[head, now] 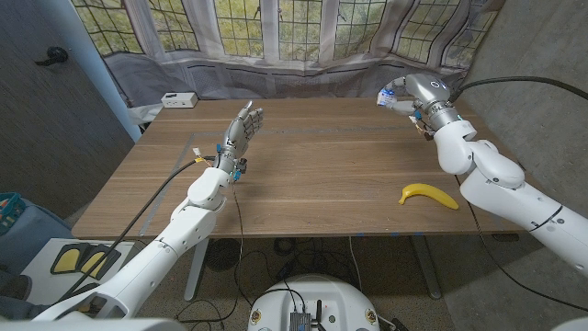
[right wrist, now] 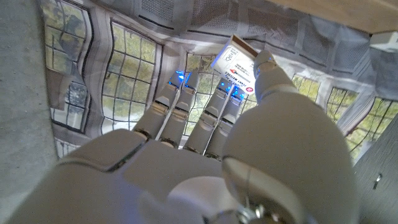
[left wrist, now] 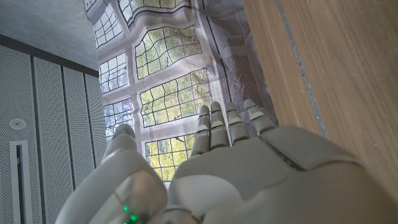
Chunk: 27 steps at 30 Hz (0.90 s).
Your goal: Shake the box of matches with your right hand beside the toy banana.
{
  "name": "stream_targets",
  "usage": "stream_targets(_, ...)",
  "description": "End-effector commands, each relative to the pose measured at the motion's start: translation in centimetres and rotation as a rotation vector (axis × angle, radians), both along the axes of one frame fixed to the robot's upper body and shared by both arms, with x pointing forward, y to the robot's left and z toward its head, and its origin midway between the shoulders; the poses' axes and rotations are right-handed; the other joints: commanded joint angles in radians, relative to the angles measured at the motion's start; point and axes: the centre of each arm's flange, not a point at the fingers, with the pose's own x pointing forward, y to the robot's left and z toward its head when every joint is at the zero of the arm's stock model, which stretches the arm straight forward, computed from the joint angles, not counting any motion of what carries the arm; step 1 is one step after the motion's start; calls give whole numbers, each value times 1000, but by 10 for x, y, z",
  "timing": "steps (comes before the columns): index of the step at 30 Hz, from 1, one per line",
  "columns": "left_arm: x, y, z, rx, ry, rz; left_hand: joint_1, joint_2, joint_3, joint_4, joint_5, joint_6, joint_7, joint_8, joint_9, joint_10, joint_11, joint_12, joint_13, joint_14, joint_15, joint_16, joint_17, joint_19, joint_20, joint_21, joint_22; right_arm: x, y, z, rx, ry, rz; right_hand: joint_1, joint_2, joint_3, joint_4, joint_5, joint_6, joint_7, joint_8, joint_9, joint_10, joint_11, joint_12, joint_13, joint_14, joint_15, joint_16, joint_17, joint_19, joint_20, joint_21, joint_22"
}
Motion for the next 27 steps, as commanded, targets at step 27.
stream_targets(27, 3, -10, 10, 41, 1, -16, 8, 2, 7, 3, -2, 6, -1, -4, 4, 11, -4, -6, 1, -2, 1, 2, 3, -5, 5, 3, 3, 81, -172, -137, 1800, -126, 1287, 27, 43, -17, 0, -12, 28, -24, -12, 6, 10, -2, -9, 5, 20, -64, 20, 33, 40, -16, 12, 5)
